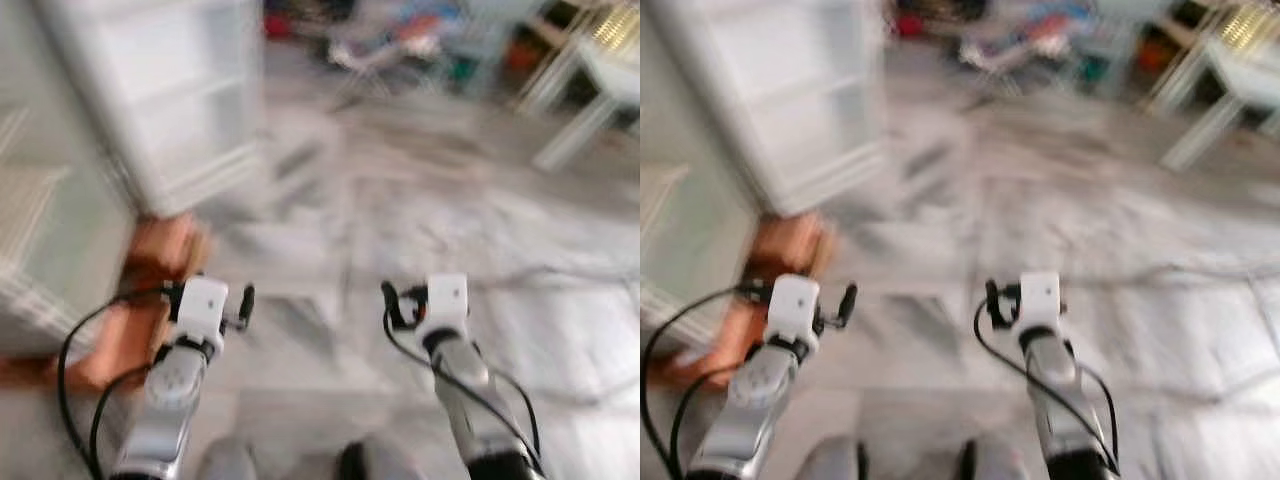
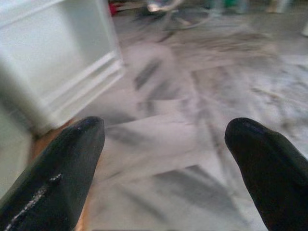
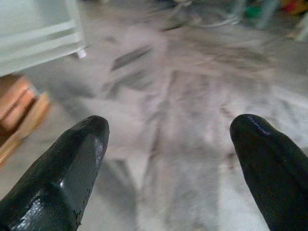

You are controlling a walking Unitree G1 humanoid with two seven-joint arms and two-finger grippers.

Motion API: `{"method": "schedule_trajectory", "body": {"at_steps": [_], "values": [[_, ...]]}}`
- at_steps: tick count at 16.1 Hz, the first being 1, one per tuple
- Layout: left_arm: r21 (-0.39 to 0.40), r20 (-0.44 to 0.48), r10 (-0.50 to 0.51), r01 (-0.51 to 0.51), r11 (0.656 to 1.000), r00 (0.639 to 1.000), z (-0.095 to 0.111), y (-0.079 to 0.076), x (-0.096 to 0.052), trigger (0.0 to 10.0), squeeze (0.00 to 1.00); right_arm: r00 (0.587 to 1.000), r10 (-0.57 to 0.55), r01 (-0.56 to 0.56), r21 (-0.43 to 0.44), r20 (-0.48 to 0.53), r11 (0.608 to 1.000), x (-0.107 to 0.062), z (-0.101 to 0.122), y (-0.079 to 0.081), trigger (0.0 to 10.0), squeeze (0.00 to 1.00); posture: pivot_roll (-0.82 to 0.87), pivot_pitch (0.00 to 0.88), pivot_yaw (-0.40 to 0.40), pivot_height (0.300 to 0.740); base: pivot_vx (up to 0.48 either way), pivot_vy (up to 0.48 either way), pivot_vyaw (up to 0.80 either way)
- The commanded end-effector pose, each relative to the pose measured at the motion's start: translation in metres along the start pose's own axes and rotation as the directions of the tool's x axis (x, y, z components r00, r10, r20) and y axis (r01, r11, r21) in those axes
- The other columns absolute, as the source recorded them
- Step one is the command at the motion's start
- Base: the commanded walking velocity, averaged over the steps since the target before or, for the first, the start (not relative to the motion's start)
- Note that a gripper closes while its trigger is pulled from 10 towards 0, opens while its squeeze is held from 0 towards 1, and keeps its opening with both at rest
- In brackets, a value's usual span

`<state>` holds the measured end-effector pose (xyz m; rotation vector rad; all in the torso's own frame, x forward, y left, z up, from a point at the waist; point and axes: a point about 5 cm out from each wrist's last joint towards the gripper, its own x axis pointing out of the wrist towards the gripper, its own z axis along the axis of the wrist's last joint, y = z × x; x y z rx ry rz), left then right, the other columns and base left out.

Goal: Restocking fridge

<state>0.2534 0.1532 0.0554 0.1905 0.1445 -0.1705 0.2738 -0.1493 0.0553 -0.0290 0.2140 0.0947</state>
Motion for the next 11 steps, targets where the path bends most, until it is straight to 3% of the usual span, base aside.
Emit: {"method": "schedule_trajectory", "body": {"at_steps": [1,5,11], "values": [[-0.014,0.013,-0.029,0.029,0.999,1.000,0.004,-0.012,0.004,10.0,0.00,0.999,-0.043,0.042,-0.013,-0.025,0.999,-0.005,-0.006,-0.014,10.0,0.00,0.13,0.140,-0.071,0.740,0.360,-0.315,-0.80],[-0.015,0.021,-0.026,0.026,1.000,0.999,0.008,-0.012,0.004,10.0,0.00,0.999,-0.049,0.049,-0.004,-0.017,0.999,-0.007,-0.007,-0.014,10.0,0.00,0.13,0.135,-0.064,0.740,0.376,-0.293,-0.68],[-0.055,0.052,0.035,-0.033,0.998,0.998,0.017,-0.002,0.009,10.0,0.00,0.998,-0.041,0.040,0.023,0.042,0.999,-0.009,0.004,-0.008,10.0,0.00,0.11,0.129,-0.055,0.740,0.466,0.000,-0.69]]}}
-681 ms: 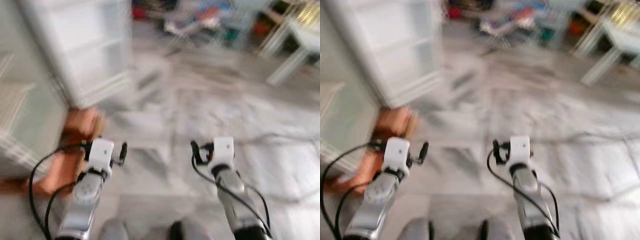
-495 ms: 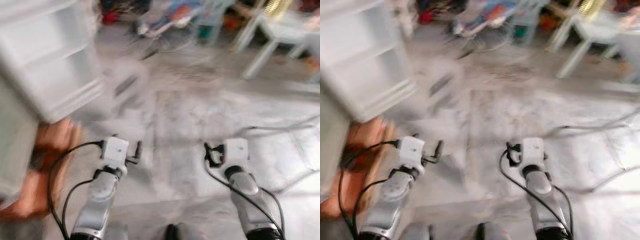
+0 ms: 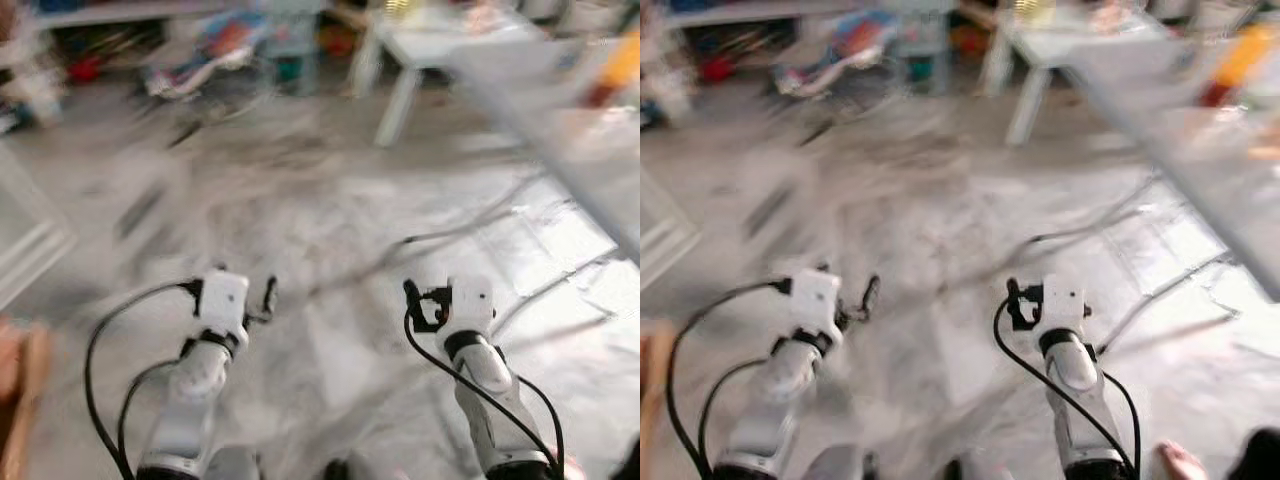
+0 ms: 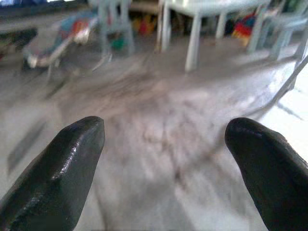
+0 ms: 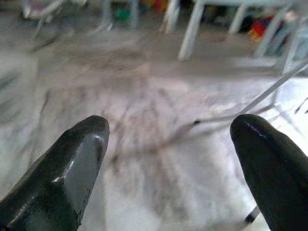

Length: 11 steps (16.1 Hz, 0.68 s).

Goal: Restocking fridge

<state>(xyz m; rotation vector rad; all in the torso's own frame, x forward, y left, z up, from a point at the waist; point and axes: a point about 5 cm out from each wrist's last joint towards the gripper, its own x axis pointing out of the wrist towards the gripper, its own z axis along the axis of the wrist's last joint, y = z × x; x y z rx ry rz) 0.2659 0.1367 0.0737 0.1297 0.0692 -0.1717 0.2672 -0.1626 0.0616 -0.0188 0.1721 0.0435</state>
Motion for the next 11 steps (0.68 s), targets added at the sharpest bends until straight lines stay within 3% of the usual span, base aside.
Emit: {"method": "schedule_trajectory", "body": {"at_steps": [1,5,7,11], "values": [[-0.007,-0.025,0.043,-0.043,0.999,0.999,-0.005,0.010,-0.002,10.0,0.00,1.000,0.009,-0.009,0.009,0.006,1.000,0.000,0.001,0.005,10.0,0.00,0.11,0.129,-0.056,0.740,0.472,0.000,-0.80],[-0.023,0.022,0.116,-0.115,0.993,0.993,0.005,0.016,0.000,10.0,0.00,1.000,0.011,-0.011,0.014,0.029,1.000,-0.001,0.008,0.005,10.0,0.00,0.11,0.129,-0.058,0.740,0.449,0.000,-0.80],[-0.073,0.112,0.123,-0.116,0.991,0.986,0.030,0.015,0.006,10.0,0.00,0.998,0.009,-0.010,0.018,0.055,1.000,-0.002,0.015,0.004,10.0,0.00,0.11,0.130,-0.060,0.740,0.392,0.277,-0.80],[-0.087,0.130,0.136,-0.126,0.988,0.982,0.034,0.015,0.009,10.0,0.00,0.998,0.012,-0.013,0.012,0.062,1.000,-0.003,0.015,0.004,10.0,0.00,0.10,0.126,-0.060,0.740,0.374,0.300,-0.80]]}}
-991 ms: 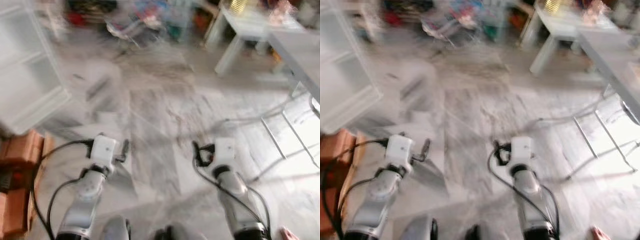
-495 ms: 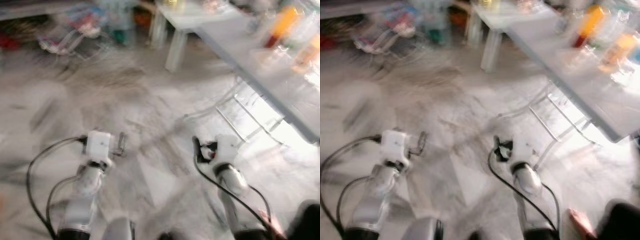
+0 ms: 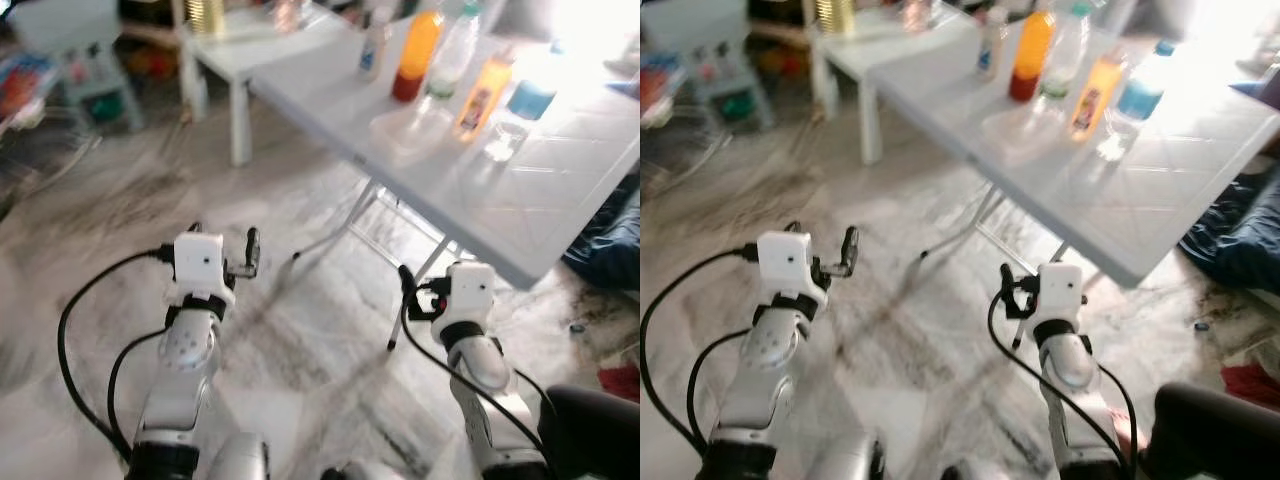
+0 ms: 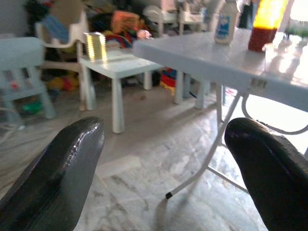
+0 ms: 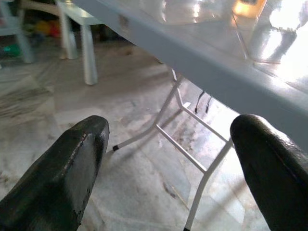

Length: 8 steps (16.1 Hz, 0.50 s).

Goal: Restocking fridge

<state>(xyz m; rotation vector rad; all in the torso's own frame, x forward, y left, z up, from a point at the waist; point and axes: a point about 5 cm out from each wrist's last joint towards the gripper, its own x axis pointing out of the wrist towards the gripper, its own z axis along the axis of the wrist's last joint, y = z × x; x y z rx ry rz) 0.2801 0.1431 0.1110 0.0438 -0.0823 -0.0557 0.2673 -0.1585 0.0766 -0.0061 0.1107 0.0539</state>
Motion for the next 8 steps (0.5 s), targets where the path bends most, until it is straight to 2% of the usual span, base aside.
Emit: {"method": "schedule_trajectory", "body": {"at_steps": [1,4,6,7,8], "values": [[0.000,-0.024,0.015,-0.015,1.000,1.000,-0.0060,0.0027,-0.0025,10.0,0.00,1.000,-0.001,0.001,0.003,0.001,1.000,-0.0015,0.0009,-0.0012,10.0,0.00,0.10,0.127,-0.060,0.740,0.341,0.337,0.00],[-0.004,-0.031,0.014,-0.015,1.000,0.999,-0.0067,0.0017,-0.0034,10.0,0.00,1.000,-0.004,0.004,0.007,-0.011,1.000,-0.0039,-0.0009,-0.0022,10.0,0.00,0.10,0.127,-0.061,0.740,0.341,0.337,0.00],[0.011,-0.023,0.023,-0.023,1.000,0.999,-0.0059,0.0012,-0.0023,10.0,0.00,1.000,-0.002,0.002,0.004,-0.017,1.000,-0.0050,-0.0022,-0.0012,10.0,0.00,0.10,0.122,-0.061,0.740,0.332,0.347,-0.51],[-0.011,-0.019,0.015,-0.015,1.000,1.000,-0.0066,0.0002,-0.0014,10.0,0.00,1.000,-0.001,0.001,0.003,-0.015,1.000,-0.0052,-0.0021,-0.0011,10.0,0.00,0.10,0.122,-0.061,0.740,0.292,0.382,-0.56],[-0.028,-0.012,0.016,-0.016,0.999,1.000,-0.0055,-0.0001,-0.0001,10.0,0.00,1.000,0.000,0.000,0.002,-0.010,1.000,-0.0054,-0.0012,-0.0008,10.0,0.00,0.09,0.121,-0.062,0.740,0.289,0.382,0.00]]}}
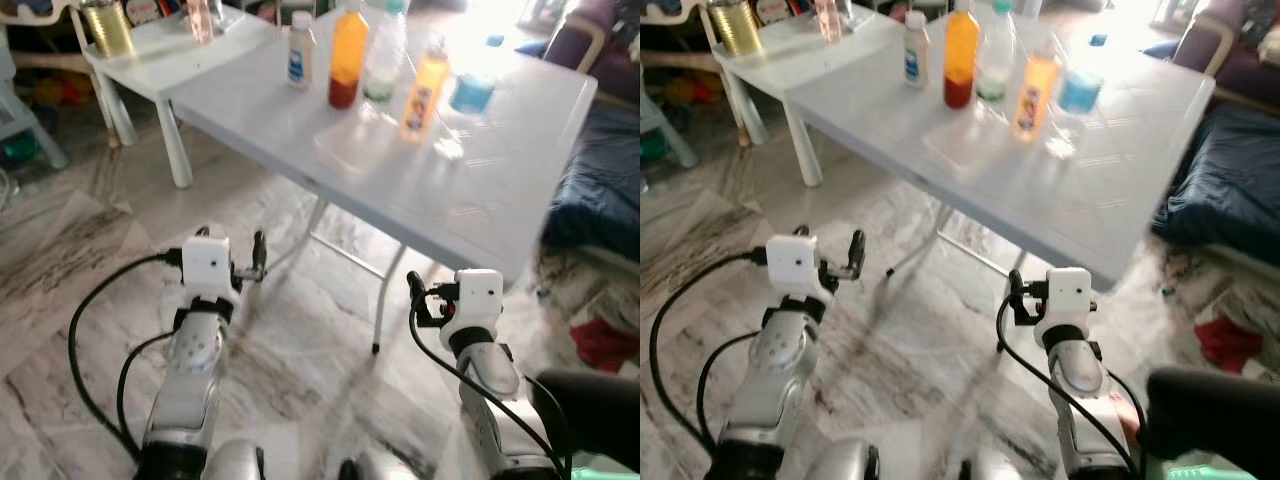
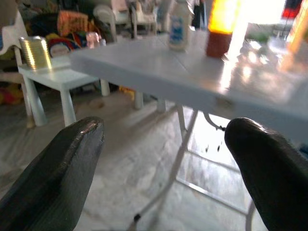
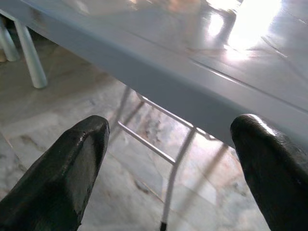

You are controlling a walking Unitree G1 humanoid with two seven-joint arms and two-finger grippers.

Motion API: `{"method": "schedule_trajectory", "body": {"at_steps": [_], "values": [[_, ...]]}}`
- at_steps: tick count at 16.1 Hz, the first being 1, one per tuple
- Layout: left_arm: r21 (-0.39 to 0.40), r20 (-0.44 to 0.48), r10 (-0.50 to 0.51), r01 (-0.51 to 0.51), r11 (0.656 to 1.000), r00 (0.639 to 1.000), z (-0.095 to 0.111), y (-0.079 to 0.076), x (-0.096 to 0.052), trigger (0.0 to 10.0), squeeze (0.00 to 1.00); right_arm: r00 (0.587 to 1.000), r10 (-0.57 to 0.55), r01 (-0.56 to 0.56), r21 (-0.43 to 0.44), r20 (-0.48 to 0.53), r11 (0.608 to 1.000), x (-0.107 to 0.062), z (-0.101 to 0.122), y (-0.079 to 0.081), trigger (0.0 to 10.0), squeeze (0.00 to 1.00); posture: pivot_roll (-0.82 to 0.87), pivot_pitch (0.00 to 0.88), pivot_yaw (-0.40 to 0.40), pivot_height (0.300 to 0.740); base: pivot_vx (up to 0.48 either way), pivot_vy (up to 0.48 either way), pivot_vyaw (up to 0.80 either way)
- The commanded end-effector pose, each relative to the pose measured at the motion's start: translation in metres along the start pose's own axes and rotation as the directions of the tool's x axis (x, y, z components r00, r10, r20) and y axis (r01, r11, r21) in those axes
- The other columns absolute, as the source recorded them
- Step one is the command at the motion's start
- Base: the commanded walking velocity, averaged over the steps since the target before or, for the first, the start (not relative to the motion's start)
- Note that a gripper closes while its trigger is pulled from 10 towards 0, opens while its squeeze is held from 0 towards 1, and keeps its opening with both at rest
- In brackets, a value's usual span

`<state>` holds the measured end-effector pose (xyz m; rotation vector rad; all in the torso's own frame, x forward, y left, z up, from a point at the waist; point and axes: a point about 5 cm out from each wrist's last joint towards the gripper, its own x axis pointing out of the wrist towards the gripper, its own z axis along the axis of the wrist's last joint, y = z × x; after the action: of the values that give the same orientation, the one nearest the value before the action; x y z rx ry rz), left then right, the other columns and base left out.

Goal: Restocking fridge

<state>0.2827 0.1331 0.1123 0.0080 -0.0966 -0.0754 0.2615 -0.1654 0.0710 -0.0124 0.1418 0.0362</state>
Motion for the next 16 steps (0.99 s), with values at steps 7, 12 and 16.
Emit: {"method": "schedule_trajectory", "body": {"at_steps": [7,12,16], "values": [[-0.009,0.007,-0.008,0.008,1.000,1.000,0.000,0.002,0.000,10.0,0.00,0.999,0.024,-0.024,0.008,0.026,1.000,0.000,0.006,0.008,10.0,0.00,0.10,0.122,-0.060,0.740,0.287,0.385,-0.34],[-0.025,0.009,-0.017,0.017,1.000,1.000,-0.002,0.000,-0.004,10.0,0.00,0.999,0.035,-0.035,0.006,0.015,0.999,-0.002,0.002,0.011,10.0,0.00,0.10,0.126,-0.059,0.740,0.224,0.297,-0.42],[-0.027,0.006,-0.030,0.030,0.999,1.000,-0.002,-0.002,-0.004,10.0,0.00,0.991,-0.018,0.015,0.020,0.133,1.000,0.002,0.026,0.001,10.0,0.00,0.10,0.133,-0.057,0.740,0.000,0.000,0.00]]}}
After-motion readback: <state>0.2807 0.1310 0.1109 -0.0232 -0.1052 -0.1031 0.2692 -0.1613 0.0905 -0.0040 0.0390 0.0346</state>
